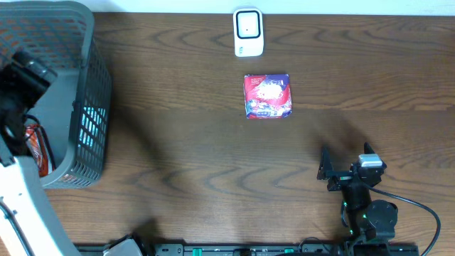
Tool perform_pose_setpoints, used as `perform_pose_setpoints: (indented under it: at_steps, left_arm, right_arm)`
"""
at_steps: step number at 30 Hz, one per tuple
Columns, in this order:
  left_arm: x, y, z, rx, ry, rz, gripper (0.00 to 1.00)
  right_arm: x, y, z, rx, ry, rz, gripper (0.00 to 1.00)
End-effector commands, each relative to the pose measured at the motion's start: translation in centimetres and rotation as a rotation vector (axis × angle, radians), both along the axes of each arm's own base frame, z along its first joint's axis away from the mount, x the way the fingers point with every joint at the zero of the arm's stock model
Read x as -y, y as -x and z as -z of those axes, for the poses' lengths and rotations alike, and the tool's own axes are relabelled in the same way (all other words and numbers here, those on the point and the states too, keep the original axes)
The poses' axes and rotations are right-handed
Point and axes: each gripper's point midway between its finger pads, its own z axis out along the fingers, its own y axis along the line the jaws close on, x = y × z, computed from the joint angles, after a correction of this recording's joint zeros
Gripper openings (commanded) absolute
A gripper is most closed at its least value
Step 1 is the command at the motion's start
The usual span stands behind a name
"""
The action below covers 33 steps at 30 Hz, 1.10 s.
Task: Scan the item barcode
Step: 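Reach the left gripper back into the basket and grasp the green wipes pack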
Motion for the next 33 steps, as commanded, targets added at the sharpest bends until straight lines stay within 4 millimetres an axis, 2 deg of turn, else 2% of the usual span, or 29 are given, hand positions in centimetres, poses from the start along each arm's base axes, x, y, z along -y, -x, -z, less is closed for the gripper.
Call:
perform_pose_setpoints:
  at_steps: [1,8,12,15,20,23,26,33]
  left_arm:
    - [-1.9,-0.2,1.9,-0.039,0.046,-0.052,0.97]
    - [-3.6,-2.0,6.7,-0.154,0.111,-0.068,0.97]
    - [-6.3,-1.7,10.1,-0.279,0.084,-0.18,0.98]
    - [-6.8,-1.9,12.9,-0.357,0.11,-0.193,0.97]
    - [-4.9,-2.7,18.0,-0.489,0.215,-0.129,0.98]
    - [-3.4,-3.7,22.1,-0.595,0.254,-0.083,0.93]
    - [-1.9,-3.9,24.8,-0.678,0.28,-0.048,0.89]
    - [0.3,-3.9,30.0,-0.828,0.313,0.006,0.89]
  right_arm:
    - [0.1,0.0,0.1,-0.003,0.015,0.004,0.99]
    - [0.1,0.0,0.1,-0.003,0.016,0.004,0.99]
    - [0.1,0.0,0.1,-0.003,0.015,0.004,0.99]
    - [0.1,0.0,0.1,-0.003,0.015,0.004,0.99]
    - [0.1,0.0,0.1,-0.003,0.015,0.004,0.99]
    - [0.1,0.0,0.1,-0.003,0.015,0.004,0.99]
    - [0.1,0.0,0.1,-0.003,0.015,0.004,0.99]
    - [0.1,0.0,0.1,-0.003,0.015,0.004,0.99]
